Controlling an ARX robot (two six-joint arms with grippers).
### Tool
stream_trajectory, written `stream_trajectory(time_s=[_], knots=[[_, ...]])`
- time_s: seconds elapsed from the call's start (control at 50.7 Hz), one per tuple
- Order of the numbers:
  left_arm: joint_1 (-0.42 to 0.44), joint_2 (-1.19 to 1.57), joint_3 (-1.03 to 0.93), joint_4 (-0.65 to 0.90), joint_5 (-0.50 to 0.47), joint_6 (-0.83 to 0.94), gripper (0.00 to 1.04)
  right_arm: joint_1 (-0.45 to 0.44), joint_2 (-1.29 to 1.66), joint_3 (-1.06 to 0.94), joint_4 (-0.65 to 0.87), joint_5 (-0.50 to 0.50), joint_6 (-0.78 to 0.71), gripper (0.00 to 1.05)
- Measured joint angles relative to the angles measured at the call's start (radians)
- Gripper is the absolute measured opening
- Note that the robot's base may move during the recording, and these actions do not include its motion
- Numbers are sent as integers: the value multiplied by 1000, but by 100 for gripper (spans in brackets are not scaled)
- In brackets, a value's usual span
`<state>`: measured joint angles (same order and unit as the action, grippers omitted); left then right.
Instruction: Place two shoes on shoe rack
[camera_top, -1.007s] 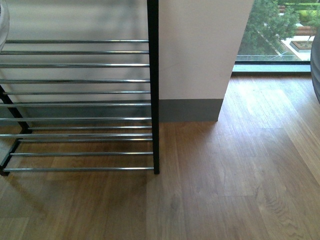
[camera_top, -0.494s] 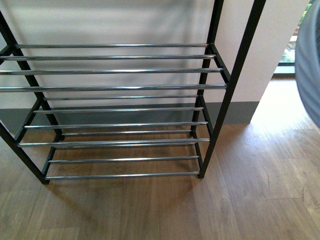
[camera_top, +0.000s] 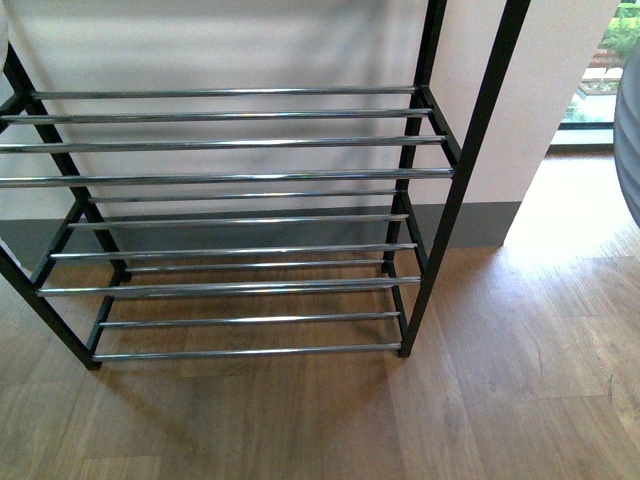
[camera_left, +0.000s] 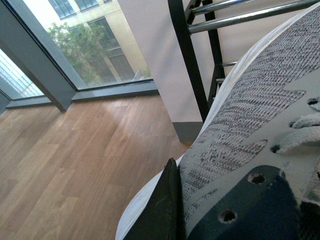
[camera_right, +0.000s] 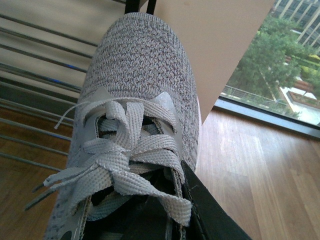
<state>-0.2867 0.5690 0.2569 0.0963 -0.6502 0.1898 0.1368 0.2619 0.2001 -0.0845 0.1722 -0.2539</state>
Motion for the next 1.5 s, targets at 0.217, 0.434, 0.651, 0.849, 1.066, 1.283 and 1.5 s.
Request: stream_trajectory(time_s=[0.217, 0.434, 0.651, 0.849, 1.066, 1.283, 1.5], knots=[[0, 0, 0, 0, 7, 0, 2, 0, 0, 0, 0, 6, 0, 1], [0, -2, 0, 0, 8, 0, 2, 0, -1, 0, 0, -1, 0, 1], [0, -2, 0, 0, 0, 0, 2, 0, -1, 0, 0, 4, 0, 1], [0, -1, 0, 0, -1, 1, 2, 0, -1, -2, -1, 0, 0, 1], [0, -1, 0, 0, -2, 0, 2, 0, -1, -2, -1, 7, 0, 1], [0, -1, 0, 0, -2, 0, 2, 0, -1, -2, -1, 5, 0, 1], [0, -1, 0, 0, -1, 0, 2, 0, -1, -2, -1, 4, 0, 1]])
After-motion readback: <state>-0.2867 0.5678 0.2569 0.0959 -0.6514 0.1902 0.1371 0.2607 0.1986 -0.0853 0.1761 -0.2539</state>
